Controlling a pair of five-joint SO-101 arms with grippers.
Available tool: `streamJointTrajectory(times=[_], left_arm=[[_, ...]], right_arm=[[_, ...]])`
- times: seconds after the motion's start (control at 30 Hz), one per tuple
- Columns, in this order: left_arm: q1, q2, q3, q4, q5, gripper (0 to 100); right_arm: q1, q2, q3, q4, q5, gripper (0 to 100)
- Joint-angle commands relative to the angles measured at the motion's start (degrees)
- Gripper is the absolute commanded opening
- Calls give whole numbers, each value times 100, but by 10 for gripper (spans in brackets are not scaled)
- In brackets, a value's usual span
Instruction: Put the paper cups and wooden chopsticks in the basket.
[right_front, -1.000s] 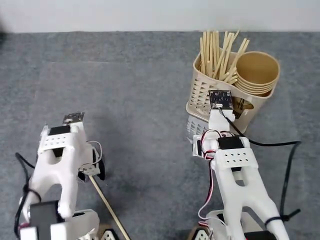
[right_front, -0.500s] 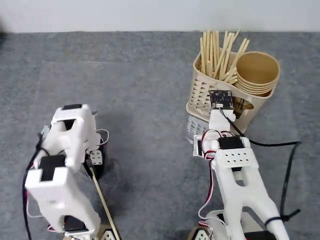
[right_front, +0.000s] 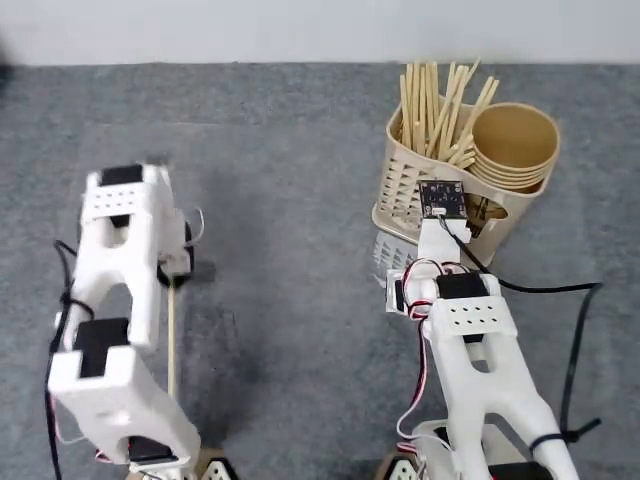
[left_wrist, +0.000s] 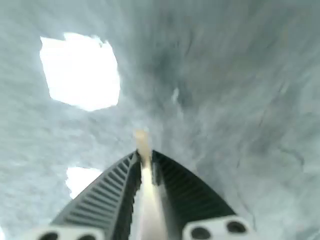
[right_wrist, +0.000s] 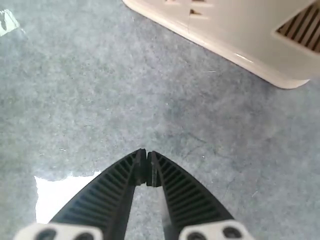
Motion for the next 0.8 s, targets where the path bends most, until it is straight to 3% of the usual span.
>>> streamJointTrajectory(times=[0.0,0.37,0.77], left_arm=[[70,-747,-778,35,510,12],[1275,-1073,-2695,-246,1697,12],[2418,-1029,-5270,-1635,3147,12]], right_arm=[[40,-154,-26,-84,-9,9],[40,-154,-26,-84,-9,9],[40,-145,-26,-84,-9,9]])
